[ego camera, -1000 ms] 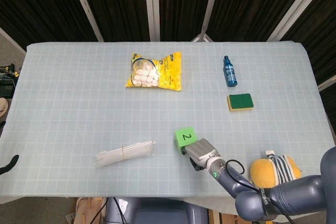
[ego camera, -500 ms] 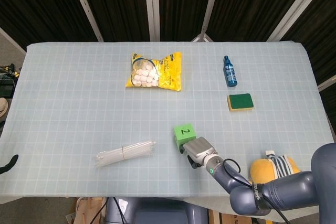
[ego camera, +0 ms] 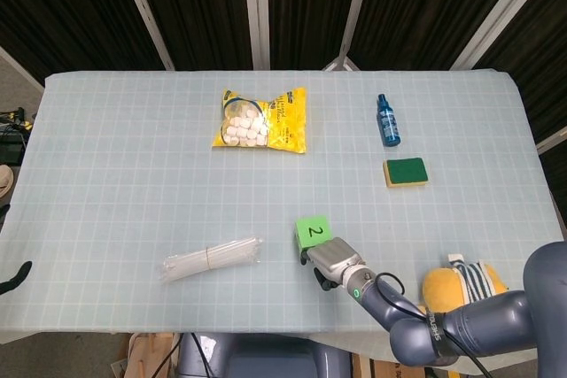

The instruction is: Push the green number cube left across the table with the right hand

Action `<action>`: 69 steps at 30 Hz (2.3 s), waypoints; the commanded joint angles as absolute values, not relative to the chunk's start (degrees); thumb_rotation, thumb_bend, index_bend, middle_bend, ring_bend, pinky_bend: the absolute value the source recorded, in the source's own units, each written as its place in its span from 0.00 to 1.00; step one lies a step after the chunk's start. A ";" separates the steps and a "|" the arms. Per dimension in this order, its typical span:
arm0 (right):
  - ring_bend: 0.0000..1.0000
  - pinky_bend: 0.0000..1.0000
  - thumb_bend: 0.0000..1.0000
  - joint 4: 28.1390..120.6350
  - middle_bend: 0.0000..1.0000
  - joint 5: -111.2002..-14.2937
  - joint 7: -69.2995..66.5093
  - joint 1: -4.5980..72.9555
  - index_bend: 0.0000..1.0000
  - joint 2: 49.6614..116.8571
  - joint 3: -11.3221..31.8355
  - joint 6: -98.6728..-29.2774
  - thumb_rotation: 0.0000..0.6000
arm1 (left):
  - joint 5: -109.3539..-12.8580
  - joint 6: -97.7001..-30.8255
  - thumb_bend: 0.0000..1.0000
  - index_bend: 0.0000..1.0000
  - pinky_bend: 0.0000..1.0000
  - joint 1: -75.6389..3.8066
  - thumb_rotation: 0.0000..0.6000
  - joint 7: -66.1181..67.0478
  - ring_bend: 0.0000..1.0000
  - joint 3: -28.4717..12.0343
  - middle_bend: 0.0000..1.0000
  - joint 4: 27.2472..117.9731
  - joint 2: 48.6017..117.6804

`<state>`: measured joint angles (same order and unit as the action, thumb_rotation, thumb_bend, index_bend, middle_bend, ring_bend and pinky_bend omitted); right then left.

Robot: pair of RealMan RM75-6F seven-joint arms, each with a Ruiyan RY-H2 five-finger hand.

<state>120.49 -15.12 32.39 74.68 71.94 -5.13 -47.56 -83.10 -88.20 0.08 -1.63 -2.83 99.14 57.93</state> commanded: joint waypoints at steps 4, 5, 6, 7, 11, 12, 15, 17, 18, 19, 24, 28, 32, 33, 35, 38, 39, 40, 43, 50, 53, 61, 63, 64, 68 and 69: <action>0.85 0.70 0.79 119.70 0.85 -16.48 30.72 73.58 0.22 72.99 -5.71 -46.64 1.00 | -82.99 -88.03 0.34 0.05 0.00 0.02 1.00 -1.77 0.00 -2.85 0.00 99.11 57.85; 0.85 0.70 0.79 119.50 0.85 -16.63 30.53 73.47 0.21 73.18 -5.91 -46.36 1.00 | -83.00 -88.02 0.34 0.05 0.00 0.01 1.00 -1.77 0.00 -2.85 0.00 99.12 57.85; 0.85 0.70 0.79 119.26 0.85 -16.80 30.37 73.36 0.20 73.39 -6.07 -46.21 1.00 | -83.01 -88.03 0.34 0.05 0.00 0.01 1.00 -1.78 0.00 -2.85 0.00 99.13 57.85; 0.85 0.70 0.79 119.02 0.85 -16.98 30.20 73.25 0.19 73.59 -6.20 -46.13 1.00 | -83.01 -88.04 0.34 0.05 0.00 0.01 1.00 -1.78 0.00 -2.85 0.00 99.14 57.85; 0.85 0.70 0.79 118.48 0.85 -17.93 29.48 72.72 0.18 74.18 -6.40 -46.47 1.00 | -82.89 -88.01 0.34 0.05 0.00 0.00 1.00 -1.78 0.00 -2.89 0.00 99.14 57.85; 0.85 0.70 0.79 118.51 0.85 -18.26 29.26 72.57 0.18 74.23 -6.36 -46.53 1.00 | -82.87 -87.98 0.34 0.05 0.00 -0.01 1.00 -1.74 0.00 -2.90 0.00 99.15 57.86; 0.85 0.70 0.79 118.74 0.85 -19.25 28.65 72.21 0.18 74.25 -6.18 -46.60 1.00 | -82.91 -87.87 0.34 0.05 0.00 -0.08 1.00 -1.55 0.00 -2.86 0.00 99.15 57.92; 0.85 0.70 0.79 118.80 0.85 -19.77 28.32 72.07 0.18 74.26 -6.06 -46.55 1.00 | -82.94 -87.77 0.34 0.05 0.00 -0.14 1.00 -1.37 0.00 -2.83 0.00 99.19 57.96; 0.85 0.70 0.79 118.84 0.85 -20.02 28.09 72.00 0.18 74.30 -5.94 -46.43 1.00 | -82.96 -87.75 0.34 0.05 0.00 -0.16 1.00 -1.30 0.00 -2.81 0.00 99.21 57.99; 0.85 0.70 0.79 118.83 0.85 -20.22 27.87 71.95 0.18 74.34 -5.87 -46.25 1.00 | -82.96 -87.74 0.34 0.05 0.00 -0.16 1.00 -1.26 0.00 -2.81 0.00 99.22 58.00; 0.85 0.70 0.79 118.48 0.85 -20.86 26.97 71.79 0.18 74.71 -5.60 -45.69 1.00 | -82.86 -87.79 0.34 0.05 0.00 -0.15 1.00 -1.35 0.00 -2.86 0.00 99.22 57.98; 0.85 0.70 0.79 118.75 0.85 -20.51 27.12 72.29 0.18 73.98 -6.11 -45.24 1.00 | -82.62 -87.71 0.34 0.05 0.00 -0.15 1.00 -1.66 0.00 -2.95 0.00 99.20 57.85; 0.85 0.70 0.79 121.68 0.85 -22.02 26.00 71.66 0.18 70.31 -5.95 -46.30 1.00 | -82.36 -87.65 0.34 0.05 0.00 -0.18 1.00 -1.99 0.00 -3.10 0.00 99.15 57.75; 0.85 0.70 0.79 122.27 0.85 -22.64 25.57 71.31 0.18 69.47 -5.83 -46.55 1.00 | -82.36 -87.64 0.34 0.05 0.00 -0.18 1.00 -2.05 0.00 -3.10 0.00 99.15 57.72; 0.85 0.70 0.79 124.32 0.85 -25.42 22.89 69.20 0.18 66.16 -4.89 -47.86 1.00 | -82.45 -87.66 0.34 0.05 0.00 -0.15 1.00 -2.16 0.00 -3.05 0.00 99.16 57.66; 0.84 0.70 0.79 126.97 0.85 -31.46 15.51 63.88 0.19 60.16 -2.91 -48.37 1.00 | -82.60 -87.84 0.34 0.05 0.00 -0.05 1.00 -2.21 0.00 -2.97 0.00 99.19 57.64; 0.84 0.70 0.79 127.36 0.85 -33.03 13.51 62.55 0.19 58.70 -2.46 -47.96 1.00 | -82.62 -87.87 0.34 0.05 0.00 -0.03 1.00 -2.18 0.00 -2.96 0.00 99.19 57.66; 0.84 0.70 0.79 127.89 0.85 -35.30 9.81 60.33 0.20 56.16 -1.66 -47.05 1.00 | -82.66 -87.91 0.34 0.05 0.00 0.00 1.00 -2.13 0.00 -2.93 0.00 99.21 57.68; 0.84 0.70 0.79 128.04 0.85 -42.60 -3.14 53.78 0.21 47.69 1.00 -40.37 1.00 | -82.75 -87.96 0.34 0.05 0.00 0.03 1.00 -1.76 0.00 -2.84 0.00 99.31 57.79; 0.81 0.69 0.79 121.84 0.83 -61.66 -25.71 40.66 0.21 33.97 7.67 -26.25 1.00 | -83.34 -88.06 0.34 0.05 0.00 -0.01 1.00 0.40 0.00 -2.46 0.00 99.75 58.50; 0.64 0.55 0.78 118.76 0.64 -68.07 -31.57 34.79 0.20 34.14 8.90 -31.22 1.00 | -83.38 -88.21 0.34 0.05 0.00 -0.01 1.00 1.19 0.00 -2.46 0.00 99.92 58.82; 0.15 0.09 0.50 109.60 0.15 -69.71 -14.49 21.44 0.14 48.13 7.56 -63.75 1.00 | -83.19 -88.65 0.34 0.04 0.00 0.10 1.00 2.19 0.00 -2.62 0.00 100.01 59.36; 0.13 0.08 0.48 108.01 0.13 -70.60 -9.94 18.38 0.14 53.43 7.71 -72.80 1.00 | -83.09 -88.71 0.34 0.04 0.00 0.13 1.00 2.21 0.00 -2.68 0.00 99.97 59.38; 0.12 0.07 0.48 106.91 0.12 -71.96 -8.76 16.85 0.14 55.64 7.57 -76.80 1.00 | -82.99 -88.68 0.34 0.04 0.00 0.14 1.00 2.20 0.00 -2.69 0.00 99.96 59.37; 0.12 0.07 0.47 101.32 0.12 -80.24 -6.66 11.52 0.14 61.49 5.18 -88.39 1.00 | -82.93 -88.61 0.34 0.04 0.00 0.12 1.00 2.12 0.00 -2.72 0.00 99.98 59.29; 0.12 0.07 0.47 99.87 0.12 -82.25 -6.13 10.40 0.14 62.51 4.44 -90.56 1.00 | -83.01 -88.63 0.34 0.04 0.00 0.12 1.00 2.12 0.00 -2.69 0.00 99.95 59.29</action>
<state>108.30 -73.07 -13.91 19.87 52.54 6.46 -75.44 -83.01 -88.62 0.12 2.12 -2.70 99.96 59.30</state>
